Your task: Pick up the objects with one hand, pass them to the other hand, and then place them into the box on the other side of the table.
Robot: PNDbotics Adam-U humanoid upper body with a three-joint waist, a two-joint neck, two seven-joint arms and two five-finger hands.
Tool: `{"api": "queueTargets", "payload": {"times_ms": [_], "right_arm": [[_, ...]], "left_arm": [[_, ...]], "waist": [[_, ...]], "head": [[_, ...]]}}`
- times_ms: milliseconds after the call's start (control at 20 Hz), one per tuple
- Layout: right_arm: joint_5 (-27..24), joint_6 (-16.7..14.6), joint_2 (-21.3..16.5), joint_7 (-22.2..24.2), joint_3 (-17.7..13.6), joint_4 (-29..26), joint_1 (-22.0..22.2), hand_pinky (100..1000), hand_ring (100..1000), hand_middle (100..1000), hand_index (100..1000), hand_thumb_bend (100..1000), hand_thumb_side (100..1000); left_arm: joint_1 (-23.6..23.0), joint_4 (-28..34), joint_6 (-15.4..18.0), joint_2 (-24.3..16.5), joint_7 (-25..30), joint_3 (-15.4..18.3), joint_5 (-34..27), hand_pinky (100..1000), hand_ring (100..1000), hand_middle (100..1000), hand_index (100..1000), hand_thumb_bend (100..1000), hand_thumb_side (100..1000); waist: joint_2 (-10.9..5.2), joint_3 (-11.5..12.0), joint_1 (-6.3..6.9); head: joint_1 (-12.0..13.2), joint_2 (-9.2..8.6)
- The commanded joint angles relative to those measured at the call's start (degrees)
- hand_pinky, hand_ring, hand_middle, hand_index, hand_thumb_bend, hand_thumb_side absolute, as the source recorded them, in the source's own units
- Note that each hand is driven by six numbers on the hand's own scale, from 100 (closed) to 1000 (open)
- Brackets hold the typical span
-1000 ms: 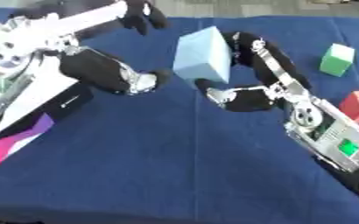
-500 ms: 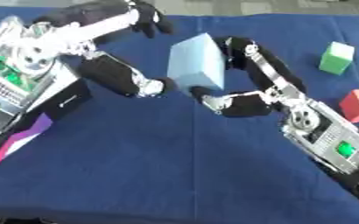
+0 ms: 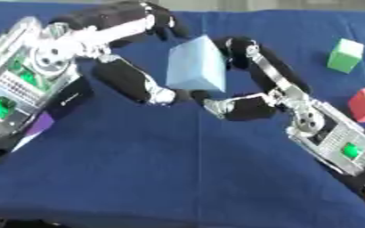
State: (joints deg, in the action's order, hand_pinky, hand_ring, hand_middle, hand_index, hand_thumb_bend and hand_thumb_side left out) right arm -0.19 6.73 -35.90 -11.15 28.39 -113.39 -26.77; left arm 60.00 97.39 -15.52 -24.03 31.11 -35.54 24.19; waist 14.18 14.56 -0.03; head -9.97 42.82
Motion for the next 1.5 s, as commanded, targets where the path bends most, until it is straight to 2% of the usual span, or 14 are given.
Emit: {"api": "queueTargets", "payload": {"times_ms": [50,350,600,1200,1500], "right_arm": [[0.56,-0.34,-0.43,0.39,-0.12,-1.20,-0.93,587,715,538,550,116,100],[0.65,-0.73,-0.42,0.68,0.15,-1.20,-1.04,587,715,537,549,117,100],[0.72,-0.88,-0.44,0.75,0.23,-1.20,-1.02,587,712,537,549,118,100],[0.49,-1.41,-0.43,0.97,0.56,-1.20,-1.39,586,711,537,548,119,100],[0.55,-1.38,-0.41,1.04,0.69,-1.20,-1.38,585,711,537,548,100,100]], "left_arm": [[1.24,-0.07,0.70,-0.03,-0.17,0.39,0.88,877,818,811,873,570,420],[1.19,-1.00,0.95,0.58,-0.75,0.29,2.65,874,818,811,873,562,420],[1.13,-1.33,0.48,0.88,-0.99,0.21,2.27,870,808,796,853,470,434],[1.20,-1.76,0.49,1.87,0.16,-0.57,1.84,864,804,768,821,454,417],[0.98,-2.17,0.44,2.28,-0.31,-0.62,1.79,853,793,743,790,358,374]], "waist": [[-0.83,-0.05,0.05],[-0.78,-0.11,0.02],[-0.79,-0.06,-0.03],[-0.76,-0.12,-0.04],[-0.73,-0.15,-0.02]], "head": [[0.28,0.22],[0.55,0.02],[0.68,-0.03],[0.90,-0.01],[0.96,-0.08]]}}
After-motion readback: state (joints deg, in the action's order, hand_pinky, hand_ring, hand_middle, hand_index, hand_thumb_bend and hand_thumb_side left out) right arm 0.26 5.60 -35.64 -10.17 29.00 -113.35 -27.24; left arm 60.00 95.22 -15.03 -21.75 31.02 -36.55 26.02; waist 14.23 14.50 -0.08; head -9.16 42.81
